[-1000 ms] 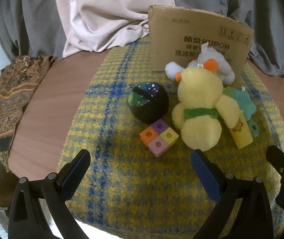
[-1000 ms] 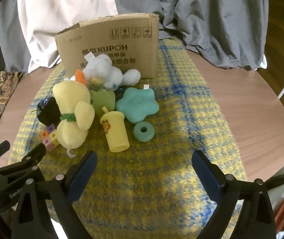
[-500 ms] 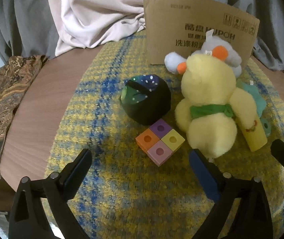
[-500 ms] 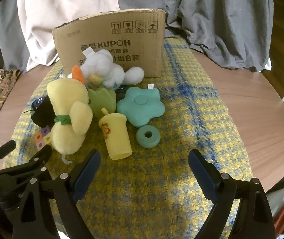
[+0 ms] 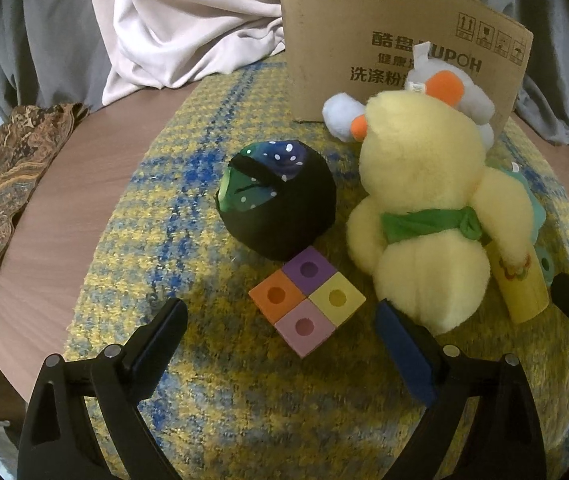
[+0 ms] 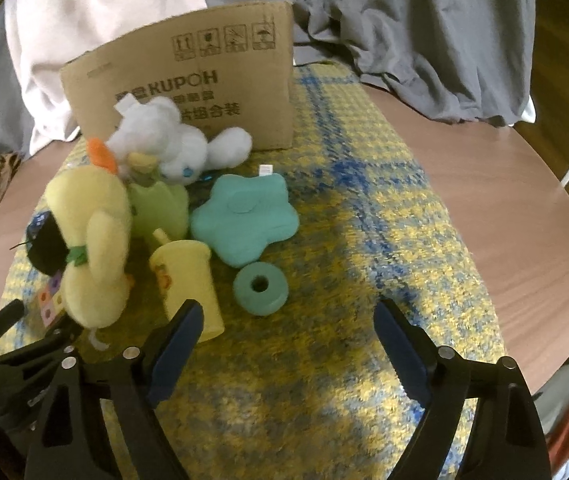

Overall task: Organize objects
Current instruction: 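Grasp the teal ring with the right tool while the left tool grasps the four-colour cube block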

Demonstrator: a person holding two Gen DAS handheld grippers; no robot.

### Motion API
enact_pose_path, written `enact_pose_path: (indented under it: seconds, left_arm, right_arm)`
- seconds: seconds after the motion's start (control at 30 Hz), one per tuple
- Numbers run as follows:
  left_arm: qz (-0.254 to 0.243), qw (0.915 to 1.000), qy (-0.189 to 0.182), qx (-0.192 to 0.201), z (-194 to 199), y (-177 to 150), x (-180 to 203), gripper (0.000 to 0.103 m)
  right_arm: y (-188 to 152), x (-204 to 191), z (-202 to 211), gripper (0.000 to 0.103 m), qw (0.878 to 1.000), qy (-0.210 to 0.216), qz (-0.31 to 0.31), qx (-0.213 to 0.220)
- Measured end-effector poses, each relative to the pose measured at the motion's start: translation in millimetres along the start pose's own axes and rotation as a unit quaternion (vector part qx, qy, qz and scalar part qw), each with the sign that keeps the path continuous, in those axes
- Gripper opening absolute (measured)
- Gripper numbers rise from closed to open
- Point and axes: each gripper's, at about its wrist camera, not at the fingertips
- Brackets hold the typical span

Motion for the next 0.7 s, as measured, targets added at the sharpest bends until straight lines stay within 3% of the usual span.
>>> enact_pose_path:
  seconds: [0.17,0.47,0.7]
  left_arm:
    - [0.009,1.0,-0.001,0.0,-4.3,2.8,-0.3,0.096]
    - [0.02,0.9998,-0.006,0.003,-8.9,3.8,-0.6,0.085]
    - [0.022,0.9996,-0.016,0.006,-7.5,1.5,-0.2,0.073]
  right_arm:
    - [5.7,3.8,-12.2,0.084,1.0,-0.003,-0.009,-0.009]
    - [11.0,-3.9,-28.7,0.075,1.0,-0.004,0.004,-0.021]
    - [7.3,-12.4,-36.3,0.06,0.999,0.002,0.018,-0.029]
Point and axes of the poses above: each gripper's, at about its wrist camera, not at the fingertips, and z roughly against the way its jaws point, x to its right, y to its top, and after that the axes turned 8 degrees about -y, right-handed
